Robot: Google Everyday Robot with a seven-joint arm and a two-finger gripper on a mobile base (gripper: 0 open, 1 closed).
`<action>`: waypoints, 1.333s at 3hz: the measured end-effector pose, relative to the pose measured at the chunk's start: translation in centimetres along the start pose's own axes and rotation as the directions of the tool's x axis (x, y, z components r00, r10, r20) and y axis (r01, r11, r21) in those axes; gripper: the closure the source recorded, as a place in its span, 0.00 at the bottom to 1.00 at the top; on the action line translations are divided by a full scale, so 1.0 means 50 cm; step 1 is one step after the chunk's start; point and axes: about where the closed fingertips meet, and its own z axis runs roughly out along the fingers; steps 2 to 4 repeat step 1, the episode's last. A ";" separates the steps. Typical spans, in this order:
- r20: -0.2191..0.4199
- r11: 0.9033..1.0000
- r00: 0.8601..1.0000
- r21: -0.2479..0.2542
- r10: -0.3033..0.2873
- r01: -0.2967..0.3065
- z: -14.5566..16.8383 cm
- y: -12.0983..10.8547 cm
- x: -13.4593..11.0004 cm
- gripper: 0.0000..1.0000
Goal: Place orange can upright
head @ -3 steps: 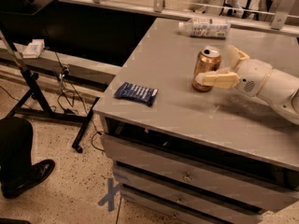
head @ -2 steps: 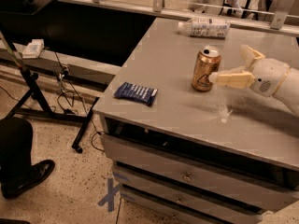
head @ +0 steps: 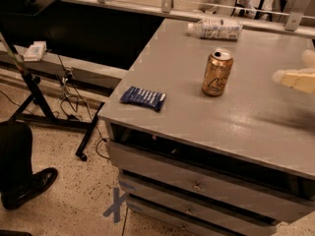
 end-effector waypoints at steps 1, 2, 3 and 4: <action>0.007 1.000 1.000 0.011 -0.001 0.001 -0.010 -0.010 -0.010 0.00; 0.007 1.000 1.000 0.011 -0.001 0.001 -0.010 -0.010 -0.010 0.00; 0.007 1.000 1.000 0.011 -0.001 0.001 -0.010 -0.010 -0.010 0.00; 0.007 1.000 1.000 0.011 -0.001 0.001 -0.010 -0.010 -0.010 0.00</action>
Offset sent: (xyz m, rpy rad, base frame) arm 0.0000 0.0000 0.0000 0.0000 0.0000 0.0000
